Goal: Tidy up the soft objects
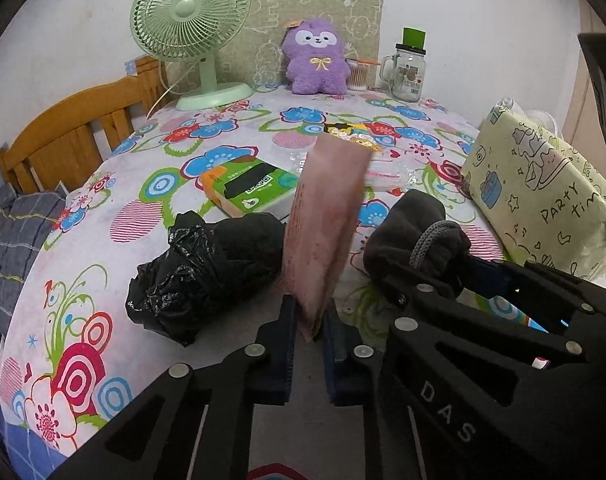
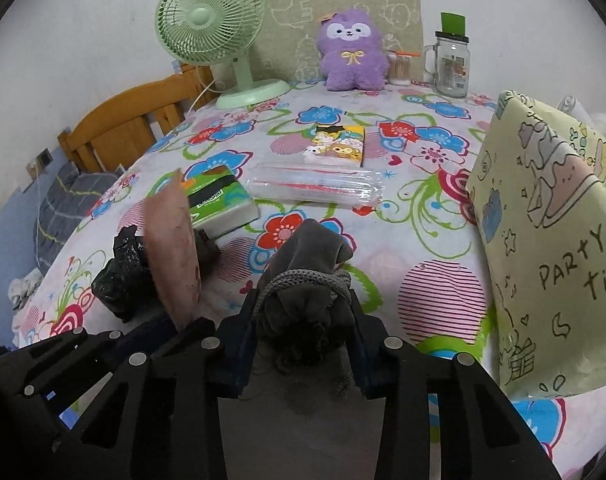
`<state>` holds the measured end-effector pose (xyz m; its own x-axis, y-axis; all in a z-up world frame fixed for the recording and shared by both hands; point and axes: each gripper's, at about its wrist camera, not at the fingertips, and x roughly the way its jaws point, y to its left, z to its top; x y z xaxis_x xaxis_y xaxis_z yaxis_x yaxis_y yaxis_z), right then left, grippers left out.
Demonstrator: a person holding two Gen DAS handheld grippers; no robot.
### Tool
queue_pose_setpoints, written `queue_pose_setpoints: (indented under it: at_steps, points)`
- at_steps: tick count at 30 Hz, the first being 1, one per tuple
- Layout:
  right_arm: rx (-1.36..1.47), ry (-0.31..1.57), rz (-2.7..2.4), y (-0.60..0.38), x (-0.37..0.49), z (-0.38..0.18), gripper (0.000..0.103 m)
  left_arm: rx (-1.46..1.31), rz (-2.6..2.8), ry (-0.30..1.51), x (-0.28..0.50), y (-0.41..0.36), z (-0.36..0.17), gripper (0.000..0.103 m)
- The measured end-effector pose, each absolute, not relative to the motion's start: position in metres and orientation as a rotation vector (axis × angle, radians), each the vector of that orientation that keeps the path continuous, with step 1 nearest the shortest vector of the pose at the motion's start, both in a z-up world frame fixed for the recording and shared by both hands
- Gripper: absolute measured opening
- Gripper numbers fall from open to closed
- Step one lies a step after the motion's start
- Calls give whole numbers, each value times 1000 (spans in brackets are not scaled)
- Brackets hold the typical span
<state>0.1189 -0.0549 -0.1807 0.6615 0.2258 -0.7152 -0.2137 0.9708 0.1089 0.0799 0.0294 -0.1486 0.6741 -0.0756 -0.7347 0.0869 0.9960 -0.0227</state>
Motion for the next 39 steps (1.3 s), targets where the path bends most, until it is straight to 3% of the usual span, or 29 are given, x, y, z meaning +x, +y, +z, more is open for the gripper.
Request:
queue_pose_setpoints:
  at_steps: [39]
  points:
    - [27, 659, 195, -87, 78, -88, 42, 33, -138, 667, 50, -4, -62, 3]
